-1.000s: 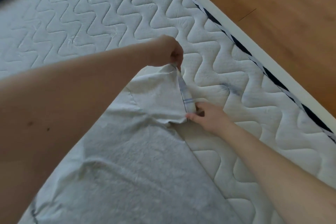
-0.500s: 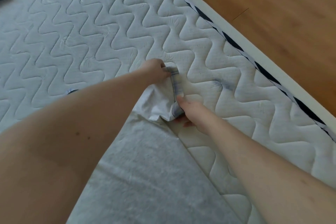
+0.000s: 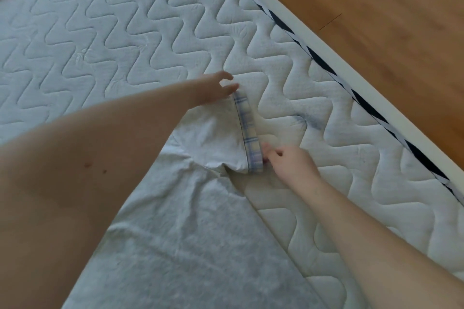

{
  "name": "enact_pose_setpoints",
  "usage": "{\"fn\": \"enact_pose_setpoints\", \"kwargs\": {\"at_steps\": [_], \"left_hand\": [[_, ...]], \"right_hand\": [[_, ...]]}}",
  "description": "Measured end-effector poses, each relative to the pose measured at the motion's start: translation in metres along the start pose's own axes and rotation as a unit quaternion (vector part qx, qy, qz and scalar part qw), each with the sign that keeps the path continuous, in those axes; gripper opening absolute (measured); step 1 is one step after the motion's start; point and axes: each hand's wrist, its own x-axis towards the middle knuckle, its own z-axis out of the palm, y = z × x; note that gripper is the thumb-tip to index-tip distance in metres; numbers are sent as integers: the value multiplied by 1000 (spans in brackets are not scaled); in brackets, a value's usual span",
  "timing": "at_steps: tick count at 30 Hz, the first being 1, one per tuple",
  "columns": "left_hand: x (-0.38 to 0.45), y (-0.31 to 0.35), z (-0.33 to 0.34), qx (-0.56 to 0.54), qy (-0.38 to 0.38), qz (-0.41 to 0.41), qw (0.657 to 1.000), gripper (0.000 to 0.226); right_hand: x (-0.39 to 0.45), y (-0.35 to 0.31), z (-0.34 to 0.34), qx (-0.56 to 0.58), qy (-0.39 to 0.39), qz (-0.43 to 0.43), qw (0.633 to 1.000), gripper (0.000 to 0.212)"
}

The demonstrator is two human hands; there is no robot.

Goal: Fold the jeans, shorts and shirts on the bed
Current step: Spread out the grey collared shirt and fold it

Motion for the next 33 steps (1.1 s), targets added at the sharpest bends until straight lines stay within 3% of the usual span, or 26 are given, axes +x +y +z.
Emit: {"fn": "enact_pose_setpoints", "kwargs": {"at_steps": [3,6,9,11,15,17,20,23,26,33], "left_hand": [[-3,-17,-2,125,37,-16,991,58],[-11,-38,-10,199,-16,-2,980,48],[-13,-51,-13,182,-6,16,983,22],[-15,-56,-11,122,22,27,992,22],[-19,-63,-11,9,48,40,998,28],[-19,-69,-12,26,48,45,997,27],[-18,-75,-11,110,51,15,993,43],[-14,-87,-10,165,46,13,985,33],[-11,-101,-11,156,60,9,986,25],[-11,-118,-11,94,107,-17,990,30]], "right_hand": [[14,-16,-6,102,60,-37,992,34],[40,-41,-6,184,54,-64,979,42],[69,-71,1,179,33,-64,981,57],[83,-87,6,138,31,-57,988,62],[105,-102,6,143,8,-52,988,40],[110,-103,5,167,8,-61,984,32],[110,-89,7,236,38,-55,970,36],[109,-73,8,376,38,-24,925,32],[115,-72,11,439,47,-10,897,22],[118,-72,12,398,50,2,916,24]]}}
